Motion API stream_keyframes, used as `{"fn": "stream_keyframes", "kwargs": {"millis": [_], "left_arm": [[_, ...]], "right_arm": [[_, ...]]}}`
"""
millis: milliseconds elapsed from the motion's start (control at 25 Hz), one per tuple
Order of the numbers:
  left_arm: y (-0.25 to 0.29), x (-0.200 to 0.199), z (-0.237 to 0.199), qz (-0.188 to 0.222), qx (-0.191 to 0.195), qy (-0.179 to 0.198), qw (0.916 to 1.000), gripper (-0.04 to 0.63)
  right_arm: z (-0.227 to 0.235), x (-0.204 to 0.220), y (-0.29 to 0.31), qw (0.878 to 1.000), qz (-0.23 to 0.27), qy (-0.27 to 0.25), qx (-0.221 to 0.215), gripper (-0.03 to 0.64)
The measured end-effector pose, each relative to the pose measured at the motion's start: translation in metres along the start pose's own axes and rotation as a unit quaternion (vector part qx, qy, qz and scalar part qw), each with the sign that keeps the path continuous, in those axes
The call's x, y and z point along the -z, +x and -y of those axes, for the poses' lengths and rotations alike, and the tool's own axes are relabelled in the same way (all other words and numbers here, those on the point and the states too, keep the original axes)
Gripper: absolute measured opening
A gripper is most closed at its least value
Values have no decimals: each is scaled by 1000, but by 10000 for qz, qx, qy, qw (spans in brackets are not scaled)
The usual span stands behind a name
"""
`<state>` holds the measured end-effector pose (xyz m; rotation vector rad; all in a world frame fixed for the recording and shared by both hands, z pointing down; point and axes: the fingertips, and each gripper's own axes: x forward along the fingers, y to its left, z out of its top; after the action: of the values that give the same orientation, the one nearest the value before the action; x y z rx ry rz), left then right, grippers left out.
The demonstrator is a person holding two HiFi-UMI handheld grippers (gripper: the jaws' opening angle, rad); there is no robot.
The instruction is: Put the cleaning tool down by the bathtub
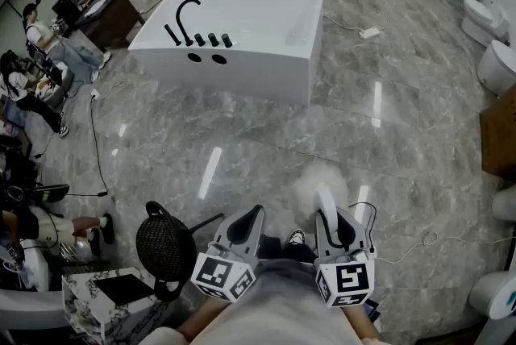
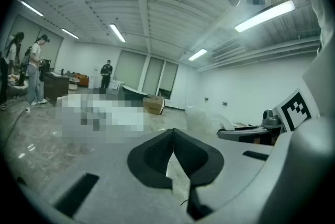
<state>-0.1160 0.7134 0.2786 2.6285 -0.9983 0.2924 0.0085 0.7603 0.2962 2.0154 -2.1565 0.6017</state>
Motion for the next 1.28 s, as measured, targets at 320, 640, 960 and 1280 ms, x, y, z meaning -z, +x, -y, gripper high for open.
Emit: {"fn": "stream_keyframes", "kwargs": {"millis": [320, 640, 960, 1280], "left_arm": [[6, -8, 9, 17, 19, 54, 10000, 9], [20, -3, -2, -130, -5, 15, 9999, 9], [49, -7, -34, -99, 90, -214, 9997, 9], [85, -34, -87, -60, 145, -282, 9995, 9]], "right_arm": [[20, -4, -3, 9999, 14, 143, 23, 80], [7, -3, 10, 9981, 18, 232, -566, 80], [-2, -15, 52, 9958, -56, 306, -866, 80], [-13, -49, 117, 9953, -177, 163, -941, 81]]}}
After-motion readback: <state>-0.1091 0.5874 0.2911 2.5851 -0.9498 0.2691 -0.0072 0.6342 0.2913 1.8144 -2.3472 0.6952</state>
